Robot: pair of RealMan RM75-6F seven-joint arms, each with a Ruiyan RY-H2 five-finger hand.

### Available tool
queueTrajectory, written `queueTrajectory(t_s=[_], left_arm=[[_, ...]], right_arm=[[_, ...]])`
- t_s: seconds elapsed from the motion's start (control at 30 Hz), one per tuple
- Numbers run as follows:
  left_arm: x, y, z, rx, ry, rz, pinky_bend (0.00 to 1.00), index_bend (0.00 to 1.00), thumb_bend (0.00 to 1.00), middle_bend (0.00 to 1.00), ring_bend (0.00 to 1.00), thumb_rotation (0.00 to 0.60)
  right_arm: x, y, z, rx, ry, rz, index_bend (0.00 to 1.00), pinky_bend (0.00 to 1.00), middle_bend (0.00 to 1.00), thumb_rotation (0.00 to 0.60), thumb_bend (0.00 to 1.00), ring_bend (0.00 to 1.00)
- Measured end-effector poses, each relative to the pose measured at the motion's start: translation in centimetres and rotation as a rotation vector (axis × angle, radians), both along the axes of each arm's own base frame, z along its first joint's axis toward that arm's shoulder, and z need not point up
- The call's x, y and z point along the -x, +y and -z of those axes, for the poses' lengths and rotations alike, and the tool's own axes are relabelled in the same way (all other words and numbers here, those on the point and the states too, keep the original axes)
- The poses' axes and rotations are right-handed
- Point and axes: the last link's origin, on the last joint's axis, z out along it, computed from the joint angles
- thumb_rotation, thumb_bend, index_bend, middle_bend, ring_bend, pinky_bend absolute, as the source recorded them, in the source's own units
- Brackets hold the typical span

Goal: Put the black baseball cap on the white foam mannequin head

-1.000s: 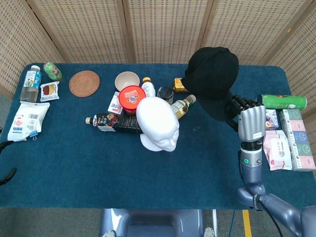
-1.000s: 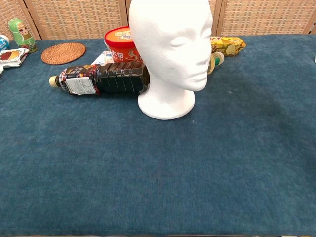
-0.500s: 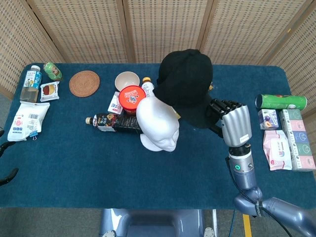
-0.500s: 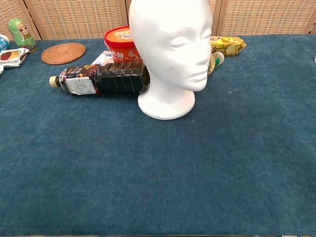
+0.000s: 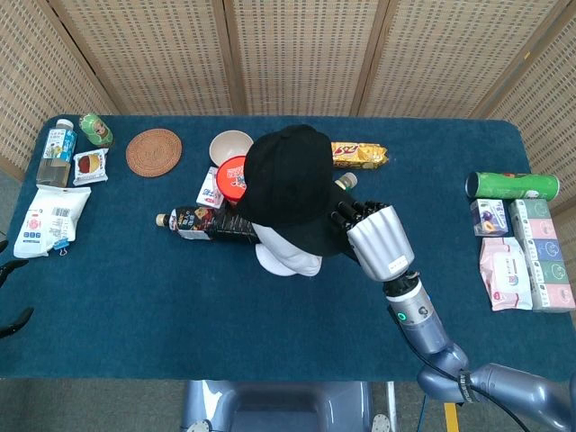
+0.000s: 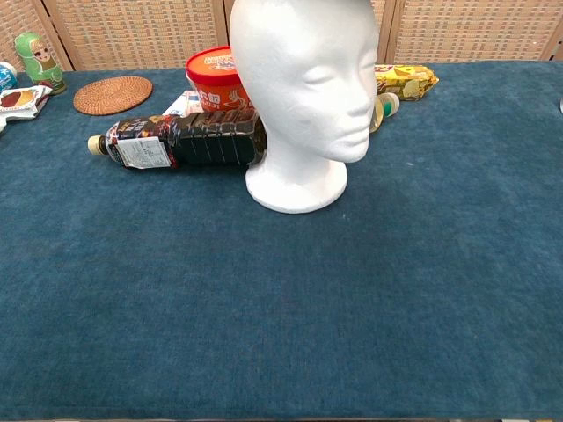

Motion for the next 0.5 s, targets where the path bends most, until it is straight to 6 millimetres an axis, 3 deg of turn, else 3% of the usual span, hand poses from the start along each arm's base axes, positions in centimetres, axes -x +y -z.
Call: queueTrajectory(t_s=[0.5], left_arm=[[1.0,-0.1,0.2,0.01,-0.016,-0.014,0.12,0.18,0.25,0.04,0.0,0.6]], right_arm=[[-1.0,1.0,2.1,-0.058,0.098,0.02,0.89,0.88,0.66,0.6,0.5,0.8]])
